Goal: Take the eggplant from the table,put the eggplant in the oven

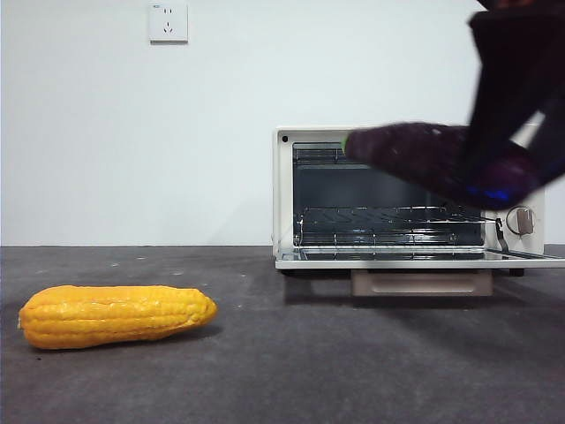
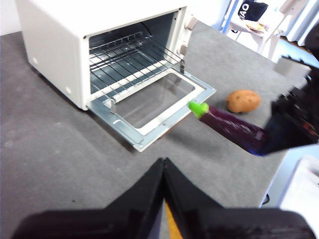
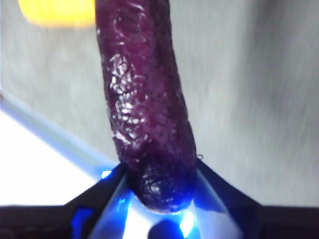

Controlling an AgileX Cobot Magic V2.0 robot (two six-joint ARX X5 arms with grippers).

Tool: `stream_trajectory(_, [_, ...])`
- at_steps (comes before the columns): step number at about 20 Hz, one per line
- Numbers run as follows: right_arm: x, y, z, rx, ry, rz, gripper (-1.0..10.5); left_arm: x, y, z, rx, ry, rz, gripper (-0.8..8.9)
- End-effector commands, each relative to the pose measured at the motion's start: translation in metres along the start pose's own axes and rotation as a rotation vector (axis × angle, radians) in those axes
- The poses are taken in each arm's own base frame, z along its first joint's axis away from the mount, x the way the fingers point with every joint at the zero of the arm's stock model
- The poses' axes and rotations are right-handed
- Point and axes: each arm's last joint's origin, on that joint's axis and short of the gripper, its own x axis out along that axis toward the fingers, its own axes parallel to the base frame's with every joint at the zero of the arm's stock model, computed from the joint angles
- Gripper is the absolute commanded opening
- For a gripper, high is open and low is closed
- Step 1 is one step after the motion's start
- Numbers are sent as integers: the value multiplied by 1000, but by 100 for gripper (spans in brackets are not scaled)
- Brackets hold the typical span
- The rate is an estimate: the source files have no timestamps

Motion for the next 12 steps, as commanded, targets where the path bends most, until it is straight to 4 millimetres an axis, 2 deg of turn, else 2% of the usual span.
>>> stream_trajectory(1, [4, -5, 19, 45, -16, -13, -15, 2, -2, -2, 4, 13, -20, -6])
stream_trajectory(7, [23, -33, 78, 150, 10, -14, -12, 5, -7, -2, 15, 23, -49, -6])
stream_trajectory(12, [24, -61, 121, 290, -29, 17, -12, 6, -9, -2, 23, 24, -62, -6])
